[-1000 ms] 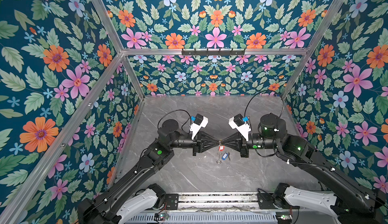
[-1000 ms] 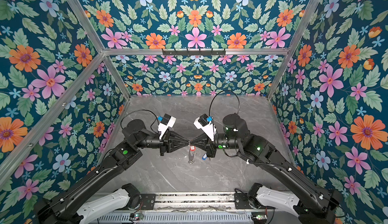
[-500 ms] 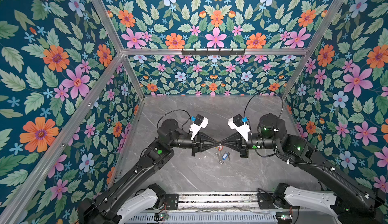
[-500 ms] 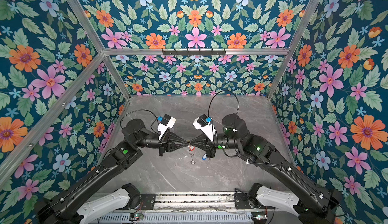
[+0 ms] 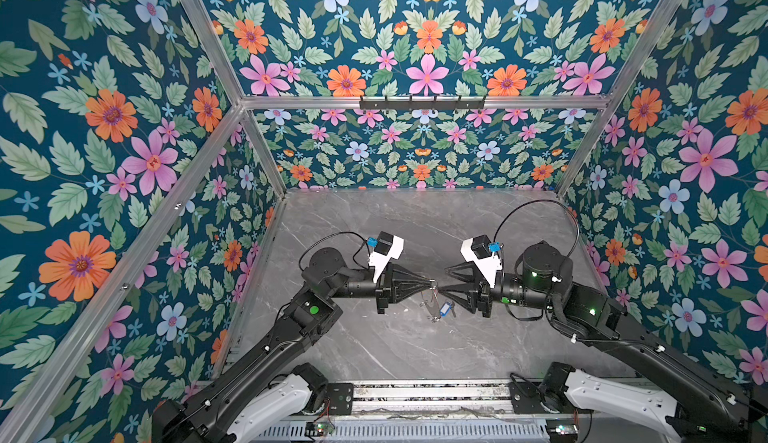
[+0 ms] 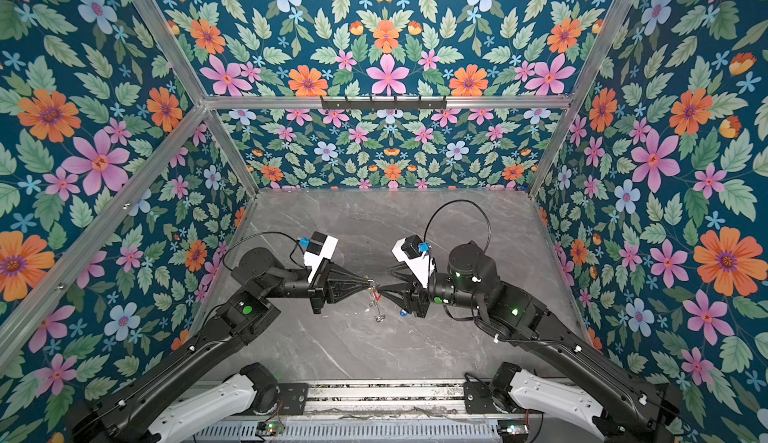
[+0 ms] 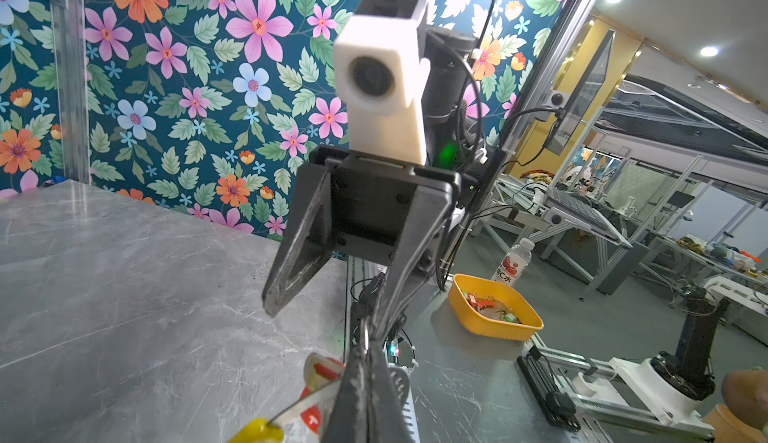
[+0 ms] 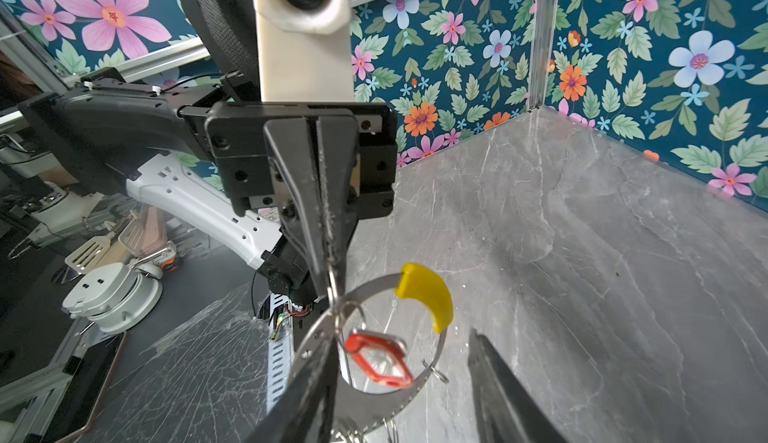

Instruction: Remove the keys from the keyring

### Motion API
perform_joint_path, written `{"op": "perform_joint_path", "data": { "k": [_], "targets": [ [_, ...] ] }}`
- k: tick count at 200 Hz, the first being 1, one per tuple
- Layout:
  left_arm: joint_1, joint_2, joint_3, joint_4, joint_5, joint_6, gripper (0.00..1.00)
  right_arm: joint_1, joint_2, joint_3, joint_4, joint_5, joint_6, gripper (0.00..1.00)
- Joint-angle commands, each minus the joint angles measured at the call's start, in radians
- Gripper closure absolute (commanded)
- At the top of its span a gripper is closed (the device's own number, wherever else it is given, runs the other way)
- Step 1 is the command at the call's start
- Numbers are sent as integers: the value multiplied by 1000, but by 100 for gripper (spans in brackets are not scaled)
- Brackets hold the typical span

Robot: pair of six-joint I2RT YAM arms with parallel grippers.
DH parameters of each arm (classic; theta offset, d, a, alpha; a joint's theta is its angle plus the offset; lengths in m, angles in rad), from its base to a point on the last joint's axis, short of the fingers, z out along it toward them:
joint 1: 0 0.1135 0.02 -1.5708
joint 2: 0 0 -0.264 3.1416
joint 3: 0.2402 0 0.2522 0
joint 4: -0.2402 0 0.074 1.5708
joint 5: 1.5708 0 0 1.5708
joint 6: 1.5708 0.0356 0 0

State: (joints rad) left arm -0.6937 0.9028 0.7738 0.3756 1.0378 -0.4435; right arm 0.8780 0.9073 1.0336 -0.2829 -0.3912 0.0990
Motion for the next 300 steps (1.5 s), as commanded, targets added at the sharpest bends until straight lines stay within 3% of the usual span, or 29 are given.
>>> {"op": "perform_joint_path", "data": {
  "k": [1,75,128,157,229,300],
  "targets": [
    [1,-2,6,49,39,-1,100,1,-12,-23,59,-46,5,45],
    [0,7,-2,64,66,-2,100,1,-1,-64,88,-197,-7,39],
    [1,13,-10,111,79,-39,100,0,36,-50,103,-210,-11,54],
    [1,12,-17,133,73,-55,100,1,44,-47,105,-198,-14,56],
    [0,13,-30,217,118,-126,100,-15,8,-37,36,-256,-66,45],
    [0,27,-51,353,156,-228,100,-71,3,-40,30,-363,-54,47]
  ]
}}
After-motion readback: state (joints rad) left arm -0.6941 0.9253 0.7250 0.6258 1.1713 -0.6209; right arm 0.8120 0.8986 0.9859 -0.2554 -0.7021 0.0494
